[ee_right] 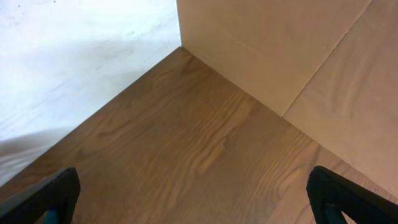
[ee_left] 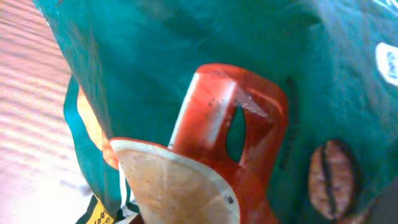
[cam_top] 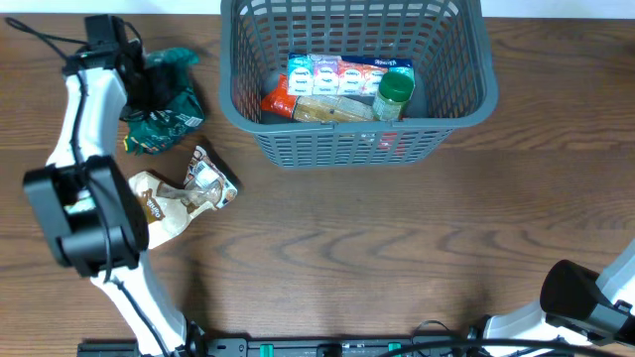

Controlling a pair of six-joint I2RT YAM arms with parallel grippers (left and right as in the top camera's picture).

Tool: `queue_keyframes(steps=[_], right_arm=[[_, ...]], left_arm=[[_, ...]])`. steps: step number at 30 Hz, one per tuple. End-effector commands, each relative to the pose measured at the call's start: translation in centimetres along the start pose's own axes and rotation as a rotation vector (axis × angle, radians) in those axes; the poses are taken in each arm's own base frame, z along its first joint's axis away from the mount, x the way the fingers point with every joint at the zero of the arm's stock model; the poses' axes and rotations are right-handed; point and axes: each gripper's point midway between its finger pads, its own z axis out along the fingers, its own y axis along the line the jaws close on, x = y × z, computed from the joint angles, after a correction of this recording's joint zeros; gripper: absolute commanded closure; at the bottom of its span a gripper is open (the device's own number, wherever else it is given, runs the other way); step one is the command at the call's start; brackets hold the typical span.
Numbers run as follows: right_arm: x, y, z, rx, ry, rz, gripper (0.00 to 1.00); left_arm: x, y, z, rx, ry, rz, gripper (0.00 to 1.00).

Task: Pack container
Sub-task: 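Lift the coffee bag with the left gripper and drop it into the basket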

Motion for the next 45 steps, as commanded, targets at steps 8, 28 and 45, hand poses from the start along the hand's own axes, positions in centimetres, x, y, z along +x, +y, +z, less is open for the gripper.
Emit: queue_keyframes(steps=[8, 28, 45], right_arm=[[-0.2, -0.5, -0.5, 0.009, -0.011, 0.019, 0.01], [-0.2, -0.5, -0.5, 0.009, -0.011, 0.019, 0.01], [-0.2, -0.5, -0.5, 0.009, -0.011, 0.019, 0.01]], left_arm=[[-6.0, -6.5, -27.1, 0.172, -0.642, 0.206, 0.94], [5.6, -29.5, -38.2, 0.861, -0.828, 0.907, 0.94], [13.0, -39.5, -19.5, 0.896, -0.524, 1.309, 0.94]])
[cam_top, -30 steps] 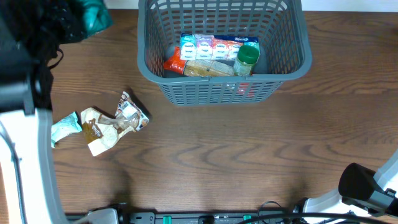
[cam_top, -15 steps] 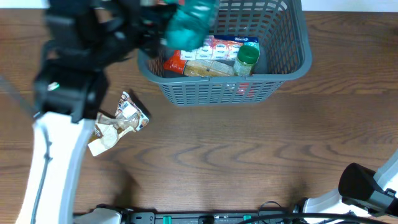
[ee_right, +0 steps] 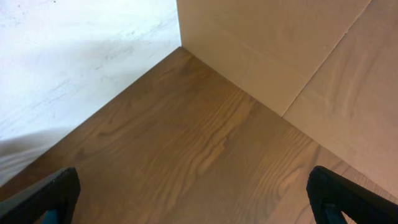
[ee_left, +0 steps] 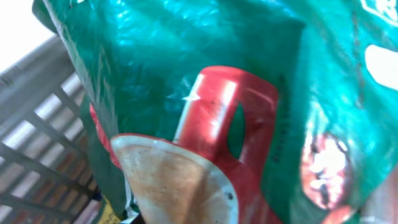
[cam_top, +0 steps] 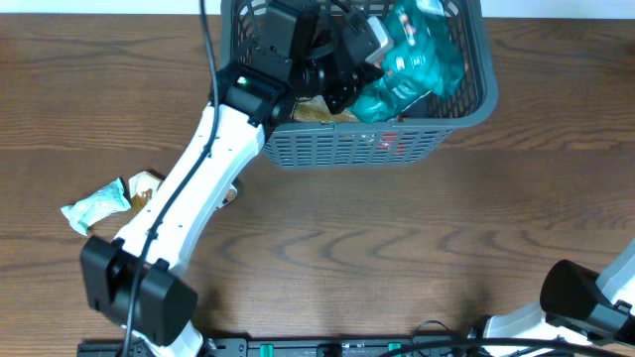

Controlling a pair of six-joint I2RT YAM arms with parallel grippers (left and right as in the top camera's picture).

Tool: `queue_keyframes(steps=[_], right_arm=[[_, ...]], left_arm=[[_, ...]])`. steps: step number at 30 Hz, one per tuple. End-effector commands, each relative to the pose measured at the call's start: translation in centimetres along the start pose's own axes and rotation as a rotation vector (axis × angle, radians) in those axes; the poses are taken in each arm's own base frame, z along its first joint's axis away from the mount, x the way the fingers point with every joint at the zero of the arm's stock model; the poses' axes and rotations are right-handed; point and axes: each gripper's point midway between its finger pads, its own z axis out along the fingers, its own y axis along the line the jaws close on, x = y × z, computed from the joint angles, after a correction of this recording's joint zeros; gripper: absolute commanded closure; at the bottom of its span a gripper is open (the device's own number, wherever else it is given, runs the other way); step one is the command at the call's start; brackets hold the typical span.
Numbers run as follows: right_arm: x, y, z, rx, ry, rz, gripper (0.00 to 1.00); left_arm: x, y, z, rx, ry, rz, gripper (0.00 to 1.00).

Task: Pack container
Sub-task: 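Lift the coffee bag with the left gripper and drop it into the basket, then move the left gripper back to the brown snack bag and grasp it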

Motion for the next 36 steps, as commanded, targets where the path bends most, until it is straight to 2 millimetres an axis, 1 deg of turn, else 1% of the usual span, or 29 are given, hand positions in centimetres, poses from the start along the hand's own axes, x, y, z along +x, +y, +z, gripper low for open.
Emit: queue_keyframes(steps=[1, 7, 9, 12, 13, 15, 16, 17, 19, 22, 24, 26, 28, 30, 32, 34, 35, 36], right_arm=[[-0.2, -0.5, -0.5, 0.009, -0.011, 0.019, 0.01], [-0.2, -0.5, -0.5, 0.009, -0.011, 0.019, 0.01], [-0.2, -0.5, -0.5, 0.009, -0.011, 0.019, 0.01], [-0.2, -0.5, -0.5, 0.009, -0.011, 0.019, 0.01], [-0.2, -0.5, -0.5, 0.009, -0.011, 0.019, 0.01], [-0.2, -0.5, -0.5, 0.009, -0.011, 0.019, 0.01], [-0.2, -0.5, -0.5, 0.009, -0.011, 0.019, 0.01], [-0.2, -0.5, -0.5, 0.010, -0.011, 0.019, 0.01], [-0.2, -0.5, -0.5, 0.009, -0.011, 0.019, 0.01], [-0.2, -0.5, -0.5, 0.009, -0.011, 0.019, 0.01], [-0.2, -0.5, -0.5, 0.009, -0.011, 0.019, 0.01], [-0.2, -0.5, -0.5, 0.009, -0.011, 0.019, 0.01], [-0.2, -0.5, -0.5, 0.009, -0.011, 0.019, 0.01], [-0.2, -0.5, -0.5, 0.009, -0.011, 0.019, 0.01], [-0.2, -0.5, -0.5, 0.010, -0.011, 0.019, 0.01], [-0.2, -0.5, -0.5, 0.009, -0.011, 0.019, 0.01], [-0.2, -0.5, -0.5, 0.009, -0.011, 0.019, 0.01], [-0.2, -0.5, -0.5, 0.009, -0.011, 0.019, 0.01]], left_arm=[[-0.4, 0.3, 1.1, 0.027, -0.019, 0.082, 0.94], [2.6, 0.8, 3.7, 0.055, 0.037, 0.055, 0.94], [3.2, 0.9, 4.1, 0.057, 0.050, 0.047, 0.94], [3.4, 1.0, 4.3, 0.055, 0.055, 0.044, 0.94], [3.3, 1.0, 4.2, 0.053, 0.053, 0.042, 0.86], [3.0, 0.9, 3.9, 0.050, 0.047, 0.046, 0.38], [2.8, 0.9, 3.8, 0.049, 0.044, 0.048, 0.16], [2.6, 0.9, 3.6, 0.045, 0.040, 0.043, 0.01], [2.1, 1.0, 3.0, 0.034, 0.031, 0.030, 0.01], [1.0, 1.5, 1.6, 0.010, 0.008, 0.001, 0.01], [-0.1, 2.1, 0.0, -0.020, -0.016, -0.017, 0.02], [-1.4, 2.7, -2.2, -0.057, -0.048, -0.028, 0.02], [-2.8, 3.9, -5.0, -0.128, -0.080, -0.038, 0.02], [-3.8, 6.1, -8.7, -0.276, -0.096, -0.077, 0.01], [-4.2, 8.7, -13.0, -0.472, -0.106, -0.147, 0.02], [-3.6, 10.8, -17.8, -0.662, -0.093, -0.219, 0.02], [-2.9, 11.5, -20.2, -0.751, -0.077, -0.262, 0.01], [-2.1, 11.8, -22.0, -0.815, -0.060, -0.299, 0.02]])
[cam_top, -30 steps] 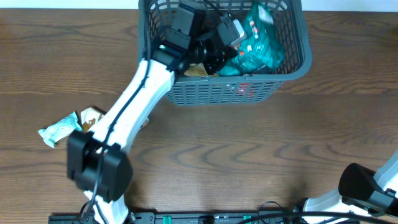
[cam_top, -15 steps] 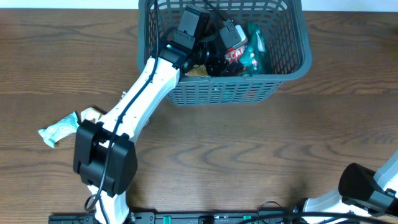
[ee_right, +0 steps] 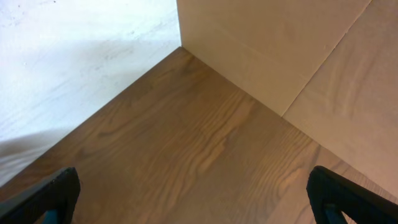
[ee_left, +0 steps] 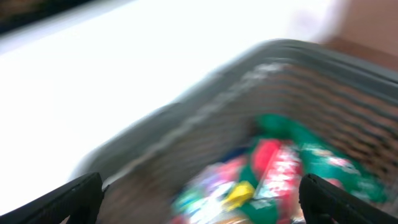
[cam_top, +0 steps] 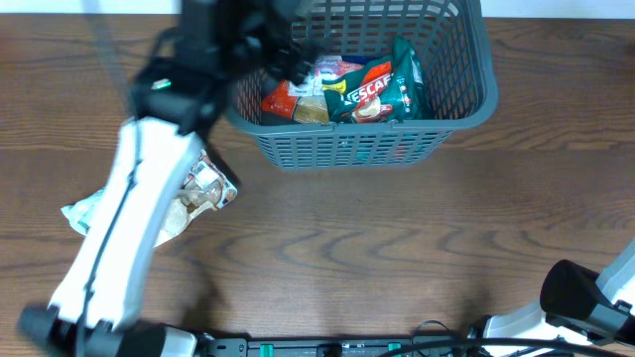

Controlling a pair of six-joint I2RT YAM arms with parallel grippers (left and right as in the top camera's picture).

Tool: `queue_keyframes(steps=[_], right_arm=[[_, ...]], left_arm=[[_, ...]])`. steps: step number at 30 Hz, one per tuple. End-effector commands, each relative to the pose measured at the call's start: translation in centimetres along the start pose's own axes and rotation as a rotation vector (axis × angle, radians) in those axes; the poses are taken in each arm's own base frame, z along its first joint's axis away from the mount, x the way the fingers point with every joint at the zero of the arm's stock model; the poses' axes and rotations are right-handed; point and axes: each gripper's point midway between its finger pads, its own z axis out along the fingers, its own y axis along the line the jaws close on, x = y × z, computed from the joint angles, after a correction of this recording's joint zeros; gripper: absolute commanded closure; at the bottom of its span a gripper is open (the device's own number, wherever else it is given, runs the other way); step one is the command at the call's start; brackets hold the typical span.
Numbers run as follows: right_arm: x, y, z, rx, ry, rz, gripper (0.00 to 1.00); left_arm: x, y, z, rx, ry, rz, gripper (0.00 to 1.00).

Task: Pack container
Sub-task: 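Move the left gripper back to the brown snack bag and grasp it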

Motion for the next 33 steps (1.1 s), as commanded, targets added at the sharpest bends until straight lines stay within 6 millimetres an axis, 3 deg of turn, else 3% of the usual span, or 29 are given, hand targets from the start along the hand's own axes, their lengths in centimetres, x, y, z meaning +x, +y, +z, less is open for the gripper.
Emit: queue_keyframes(steps=[1, 5, 6, 11, 19, 28, 33], right_arm=[[-0.2, -0.5, -0.5, 0.009, -0.011, 0.019, 0.01], [-0.2, -0.5, -0.5, 0.010, -0.011, 0.019, 0.01], [-0.2, -0.5, -0.5, 0.009, -0.011, 0.019, 0.01], [-0.2, -0.5, -0.5, 0.009, -0.011, 0.019, 0.01], [-0.2, -0.5, -0.5, 0.009, -0.011, 0.019, 0.01], [-0.2, -0.5, -0.5, 0.010, -0.011, 0.019, 0.01], [-0.2, -0.5, -0.5, 0.009, -0.011, 0.019, 0.01]], left_arm=[[0.6, 7.5, -6.5, -0.395, 0.046, -0.175, 0.02], [6.0, 10.3, -12.4, -0.588, 0.217, -0.373, 0.01], [8.6, 10.5, -14.1, -0.624, 0.303, -0.454, 0.02], [15.7, 9.6, -16.6, -0.658, 0.583, -0.591, 0.01], [23.4, 7.2, -15.9, -0.595, 0.865, -0.604, 0.01], [30.4, 3.6, -12.6, -0.207, 1.011, -0.266, 0.02], [33.7, 2.2, -12.1, -0.043, 1.055, -0.088, 0.02]])
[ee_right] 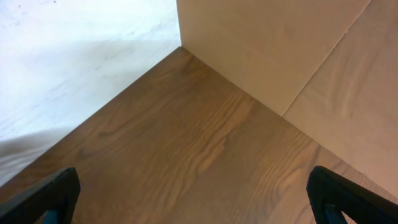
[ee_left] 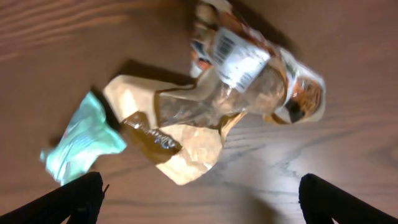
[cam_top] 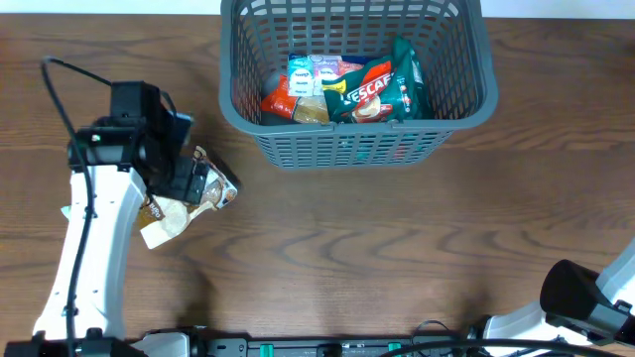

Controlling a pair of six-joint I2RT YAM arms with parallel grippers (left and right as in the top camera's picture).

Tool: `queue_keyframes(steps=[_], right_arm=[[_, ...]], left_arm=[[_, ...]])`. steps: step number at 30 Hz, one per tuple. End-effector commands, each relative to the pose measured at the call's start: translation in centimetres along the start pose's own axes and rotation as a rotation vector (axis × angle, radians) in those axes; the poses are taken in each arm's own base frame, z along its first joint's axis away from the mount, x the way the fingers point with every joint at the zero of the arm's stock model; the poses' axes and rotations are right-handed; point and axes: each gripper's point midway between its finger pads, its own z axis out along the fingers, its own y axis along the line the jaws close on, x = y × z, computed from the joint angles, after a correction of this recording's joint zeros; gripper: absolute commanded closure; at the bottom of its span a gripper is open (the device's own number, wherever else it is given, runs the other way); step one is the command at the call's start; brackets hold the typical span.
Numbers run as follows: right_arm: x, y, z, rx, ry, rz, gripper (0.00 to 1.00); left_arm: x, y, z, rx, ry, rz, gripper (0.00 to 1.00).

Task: Pack container
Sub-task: 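Move the left gripper back to the brown snack bag and grasp it, then carry the brown snack bag with the left gripper and release it into the basket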

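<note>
The grey basket (cam_top: 466, 99) at the back holds a green Nescafe bag (cam_top: 377, 89), a red pack (cam_top: 280, 102) and small cartons. On the table at the left lies a crumpled tan-and-clear snack bag (cam_top: 203, 188) (ee_left: 217, 106), with a pale mint packet (ee_left: 81, 146) beside it. My left gripper (cam_top: 174, 169) (ee_left: 199, 205) hovers over the snack bag, open, with nothing between its fingers. My right gripper (ee_right: 193, 199) is open over bare wood at the front right.
The basket's front wall (cam_top: 347, 149) stands to the right of the left arm. A white wall and a beige panel (ee_right: 280, 50) border the table in the right wrist view. Part of the right arm (cam_top: 595, 302) sits at the front right corner.
My left gripper has moved from over the basket's left rim back to the table's left side, and now hangs open above the crumpled snack bag. The right arm is unchanged.
My left gripper was shut on the green Nescafe bag at the table's far left. Then it held the bag over the basket. Then the bag lay in the basket and the gripper was open. Now it is above the snack bag.
</note>
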Motion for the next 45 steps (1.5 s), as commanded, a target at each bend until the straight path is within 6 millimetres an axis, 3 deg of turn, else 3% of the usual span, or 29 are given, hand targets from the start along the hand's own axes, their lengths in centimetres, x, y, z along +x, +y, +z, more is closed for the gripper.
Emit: queue_keyframes(steps=[1, 4, 7, 11, 15, 29, 38, 39, 40, 41, 42, 45], right_arm=[[-0.2, -0.5, -0.5, 0.009, -0.010, 0.019, 0.01], [-0.2, -0.5, -0.5, 0.009, -0.010, 0.019, 0.01], [-0.2, -0.5, -0.5, 0.009, -0.011, 0.019, 0.01], [-0.2, -0.5, -0.5, 0.009, -0.010, 0.019, 0.01], [-0.2, -0.5, -0.5, 0.009, -0.010, 0.019, 0.01], [-0.2, -0.5, -0.5, 0.009, -0.010, 0.019, 0.01], [-0.2, -0.5, -0.5, 0.009, -0.010, 0.019, 0.01], [-0.2, -0.5, -0.5, 0.009, -0.010, 0.019, 0.01], [-0.2, -0.5, -0.5, 0.009, -0.010, 0.019, 0.01], [-0.2, -0.5, -0.5, 0.009, -0.010, 0.019, 0.01], [-0.2, -0.5, -0.5, 0.009, -0.010, 0.019, 0.01], [-0.2, -0.5, -0.5, 0.009, -0.010, 0.019, 0.01]], left_arm=[[1.5, -1.7, 1.8, 0.092, 0.025, 0.298, 0.02], [2.2, -2.1, 2.6, 0.108, 0.038, 0.435, 0.02], [1.7, -1.6, 3.1, 0.095, 0.016, 0.497, 0.02], [0.2, -0.2, 4.1, 0.063, -0.020, 0.477, 0.02], [0.4, 0.3, 6.1, 0.087, 0.020, 0.488, 0.02], [0.2, -0.3, 12.8, 0.177, 0.094, 0.500, 0.02], [1.7, -1.6, 16.6, 0.261, 0.175, 0.424, 0.01], [1.8, -1.7, 16.7, 0.268, 0.178, 0.425, 0.07], [1.8, -1.8, 16.9, 0.270, 0.181, 0.425, 0.34], [1.8, -1.8, 17.0, 0.269, 0.181, 0.425, 0.76], [1.7, -1.7, 17.1, 0.267, 0.177, 0.425, 0.94], [1.2, -1.5, 16.9, 0.253, 0.157, 0.426, 0.94]])
